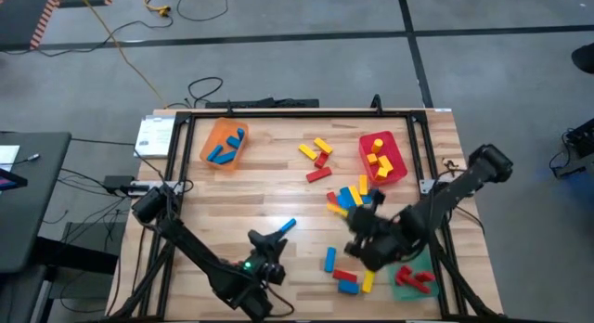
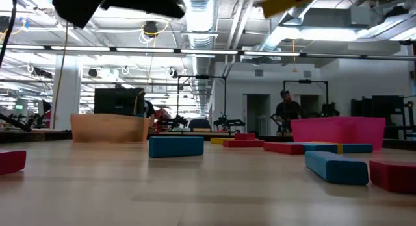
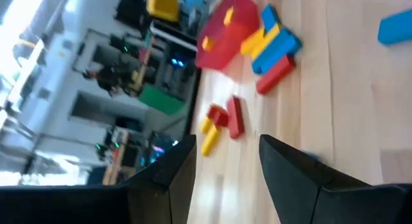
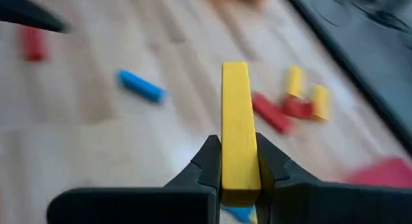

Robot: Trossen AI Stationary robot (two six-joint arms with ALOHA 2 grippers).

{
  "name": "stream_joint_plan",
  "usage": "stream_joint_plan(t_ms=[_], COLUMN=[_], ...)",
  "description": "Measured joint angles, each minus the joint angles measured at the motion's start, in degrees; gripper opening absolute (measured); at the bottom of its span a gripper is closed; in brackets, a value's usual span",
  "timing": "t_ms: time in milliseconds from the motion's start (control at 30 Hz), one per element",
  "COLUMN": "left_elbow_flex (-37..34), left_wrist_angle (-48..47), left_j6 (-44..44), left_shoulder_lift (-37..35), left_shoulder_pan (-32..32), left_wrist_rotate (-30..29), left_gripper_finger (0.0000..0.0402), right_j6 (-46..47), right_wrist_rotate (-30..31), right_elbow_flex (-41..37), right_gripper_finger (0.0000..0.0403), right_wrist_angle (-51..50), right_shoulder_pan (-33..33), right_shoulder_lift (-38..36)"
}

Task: Sort blocks
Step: Put the yellow rectangle block into the red bin

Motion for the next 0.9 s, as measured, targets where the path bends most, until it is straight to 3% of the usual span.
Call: stream_joint_plan(t_ms=[267, 533, 700, 833, 900], left_elbow_flex=[-5.84, -14.15, -16.82, -17.83, -18.8], left_wrist_angle=[-3.66, -0.33, 5.34, 12.65, 19.39], left_j6=[-11.57, -16.57, -9.47, 2.52, 10.67], left_shoulder_lift=[0.0, 0.0, 0.01, -0.83, -2.1], left_shoulder_pan=[0.27, 3.99, 7.91, 13.44, 16.2], left_wrist_rotate=[1.03, 1.05, 0.97, 1.74, 4.82], left_gripper_finger=[0.0166, 0.0165, 0.0165, 0.0165, 0.0165], right_j6=[1.74, -5.97, -11.66, -14.73, -16.33], right_wrist_rotate=[0.16, -1.86, -3.28, -4.59, -5.2], right_elbow_flex=[0.0, 0.0, 0.0, -0.15, -0.67], right_gripper_finger=[0.0052, 0.0055, 0.0057, 0.0057, 0.0058], right_wrist_angle=[-16.2, -20.81, -19.76, -19.31, -19.11], right_shoulder_pan=[-11.74, -26.69, -34.18, -38.6, -40.41], right_shoulder_lift=[-8.04, -13.25, -14.42, -14.43, -14.45])
